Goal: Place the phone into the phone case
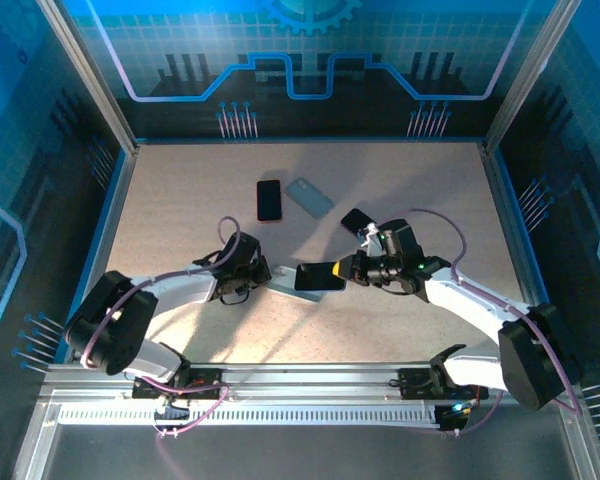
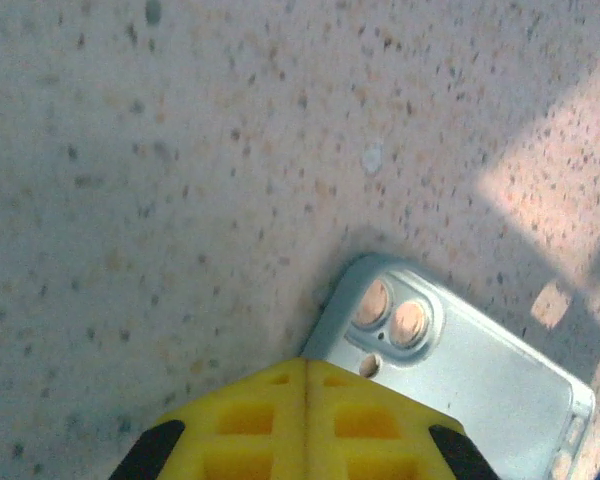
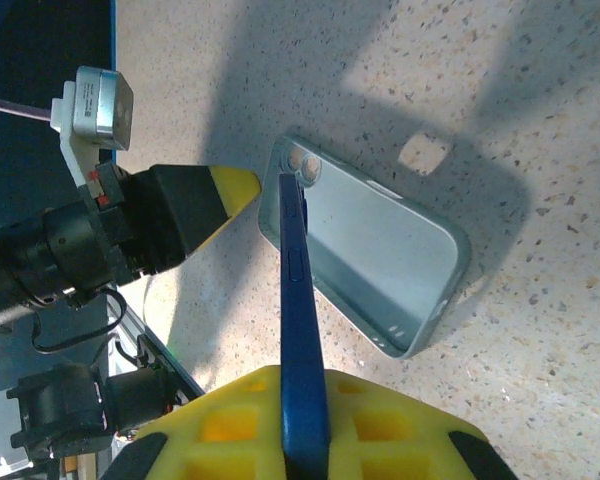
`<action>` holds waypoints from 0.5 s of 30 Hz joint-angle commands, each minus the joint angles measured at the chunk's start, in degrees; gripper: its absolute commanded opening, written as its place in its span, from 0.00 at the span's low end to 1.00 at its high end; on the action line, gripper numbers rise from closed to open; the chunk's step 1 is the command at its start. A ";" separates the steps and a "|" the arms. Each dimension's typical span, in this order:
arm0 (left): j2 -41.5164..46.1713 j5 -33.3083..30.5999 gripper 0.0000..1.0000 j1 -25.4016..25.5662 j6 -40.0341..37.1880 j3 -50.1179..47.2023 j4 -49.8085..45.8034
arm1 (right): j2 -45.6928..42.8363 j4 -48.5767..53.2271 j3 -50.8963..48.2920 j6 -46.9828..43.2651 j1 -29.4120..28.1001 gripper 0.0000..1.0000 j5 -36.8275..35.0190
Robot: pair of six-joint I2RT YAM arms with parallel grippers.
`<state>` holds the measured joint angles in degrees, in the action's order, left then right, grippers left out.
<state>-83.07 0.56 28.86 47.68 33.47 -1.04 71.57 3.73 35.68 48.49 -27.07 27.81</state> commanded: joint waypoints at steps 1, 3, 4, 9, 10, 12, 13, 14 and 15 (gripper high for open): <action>4.11 0.69 0.00 1.33 2.97 -2.16 -1.77 | 0.98 -3.27 0.62 0.95 -1.42 0.00 0.84; 5.96 0.98 0.00 1.38 4.00 -3.28 -1.62 | 1.75 -3.69 0.62 1.25 -2.08 0.00 1.09; 6.81 1.15 0.00 1.37 4.39 -3.68 -1.64 | 2.33 -3.99 0.70 1.43 -2.51 0.00 1.40; 8.60 -0.69 0.00 1.42 3.42 -4.03 -3.30 | 4.81 -6.09 0.97 3.09 -5.03 0.00 1.04; 8.62 -1.22 0.00 1.34 3.02 -3.95 -3.48 | 5.25 -6.76 0.97 3.63 -5.42 0.00 0.78; 8.39 -2.04 0.00 1.30 2.14 -3.45 -3.62 | 5.93 -7.72 0.79 4.87 -6.03 0.00 0.16; 8.12 -2.51 0.00 1.35 1.54 -3.09 -3.80 | 6.16 -8.37 0.51 5.53 -6.23 0.00 -0.28; 7.80 -3.05 0.00 1.33 1.05 -2.66 -3.96 | 6.23 -9.24 0.17 5.96 -6.46 0.00 -0.46; 7.39 -3.46 0.00 1.35 0.72 -2.38 -4.06 | 6.34 -9.56 -0.06 6.21 -6.58 0.00 -0.65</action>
<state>-75.46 -0.62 30.02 50.41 30.20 -3.07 77.71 -0.93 35.59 52.42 -32.80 27.33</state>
